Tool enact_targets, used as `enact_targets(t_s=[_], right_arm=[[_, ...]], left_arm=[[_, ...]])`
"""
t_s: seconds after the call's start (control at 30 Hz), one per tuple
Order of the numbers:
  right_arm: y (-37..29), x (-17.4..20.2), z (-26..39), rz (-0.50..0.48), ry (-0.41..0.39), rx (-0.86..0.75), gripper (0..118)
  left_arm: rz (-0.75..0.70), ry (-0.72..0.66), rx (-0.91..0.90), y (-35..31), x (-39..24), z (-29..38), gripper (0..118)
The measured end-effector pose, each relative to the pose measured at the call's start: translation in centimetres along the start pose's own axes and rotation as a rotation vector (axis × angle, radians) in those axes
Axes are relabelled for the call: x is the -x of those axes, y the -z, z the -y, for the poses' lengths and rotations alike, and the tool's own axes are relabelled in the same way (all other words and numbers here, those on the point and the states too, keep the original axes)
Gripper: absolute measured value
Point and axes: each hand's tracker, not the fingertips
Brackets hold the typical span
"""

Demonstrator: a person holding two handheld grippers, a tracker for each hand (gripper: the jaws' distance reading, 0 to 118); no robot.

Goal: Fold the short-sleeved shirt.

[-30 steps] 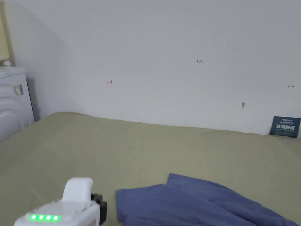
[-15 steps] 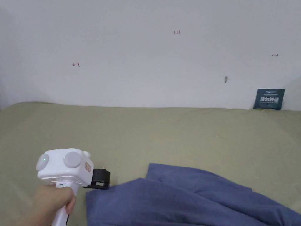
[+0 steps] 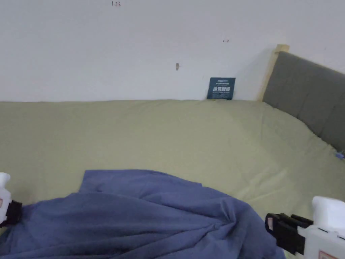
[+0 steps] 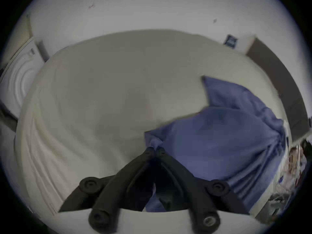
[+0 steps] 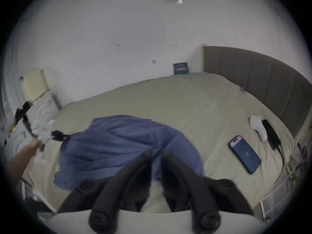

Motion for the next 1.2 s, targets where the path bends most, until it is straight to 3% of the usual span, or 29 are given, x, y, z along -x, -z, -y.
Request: enact_targets(t_s=[0.07, 0.17, 0.23, 0.33, 0.47, 0.53, 0.6, 0.73, 0.8, 0.87, 0.9, 0.93, 0.97, 1.0, 1.03, 1.13, 1.2], right_arm=[[2.8, -1.3, -1.2, 0.019, 0.015, 0.045, 41], [6.6, -3.0, -1.8, -0.07, 0.098, 0.093, 41], [8.7, -3.5, -1.9, -0.025, 0.11, 0.151, 41], [10.3, -3.7, -1.7, 0.034, 0.033, 0.186, 41], [10.7, -3.4, -1.3, -0.05, -0.012, 0.199, 40], [10.6, -2.7, -1.3, -0.043, -0.057, 0.17, 41], [10.8, -2.4, -1.1, -0.134, -0.051, 0.14, 41], [13.5, -1.3, -0.2, -0.032, -0.152, 0.185, 40], [15.8, -1.7, 0.5, -0.045, -0.102, 0.268, 41], [17.2, -1.8, 1.4, -0.005, -0.11, 0.316, 41], [17.6, -1.7, 1.6, 0.027, -0.132, 0.332, 39], [17.9, -1.9, 1.7, 0.072, -0.114, 0.346, 28], [17.6, -2.3, 1.5, 0.022, -0.048, 0.363, 2], [17.4, -2.4, 1.4, -0.047, 0.021, 0.358, 2], [17.1, -2.3, 1.1, 0.02, 0.033, 0.344, 2], [15.4, -1.5, -0.2, -0.042, -0.009, 0.298, 2], [13.4, -1.4, -1.1, -0.099, 0.015, 0.256, 2]], left_arm=[[-0.055, 0.041, 0.083, 0.4, -0.3, -0.7, 0], [-0.053, 0.049, 0.093, 1.7, 1.1, -2.5, 0], [-0.015, 0.005, 0.115, 2.8, 1.5, -2.1, 0], [-0.021, -0.024, 0.118, 3.4, 1.9, -1.7, 0], [-0.023, 0.002, 0.136, 4.2, 2.4, -2.1, 0], [-0.02, 0.002, 0.137, 4.5, 2.2, -1.5, 0], [-0.011, -0.007, 0.141, 4.8, 2.5, -1.9, 0], [-0.007, -0.018, 0.142, 5.2, 2.2, -1.7, 0], [-0.005, -0.022, 0.145, 5.2, 1.9, -1.2, 0], [0.001, -0.037, 0.14, 5.2, 2.1, -1.1, 0], [0.006, -0.047, 0.14, 5.1, 2.1, -1.0, 0], [0.013, -0.056, 0.139, 5.1, 2.3, -1.0, 0], [0.019, -0.063, 0.134, 5.0, 2.5, -1.0, 0], [0.024, -0.069, 0.131, 5.0, 2.7, -1.0, 0], [0.029, -0.075, 0.128, 4.8, 2.6, -0.7, 0], [0.053, -0.081, 0.104, 4.3, 2.8, -0.5, 0], [0.091, -0.077, 0.054, 3.4, 2.5, -0.3, 0]])
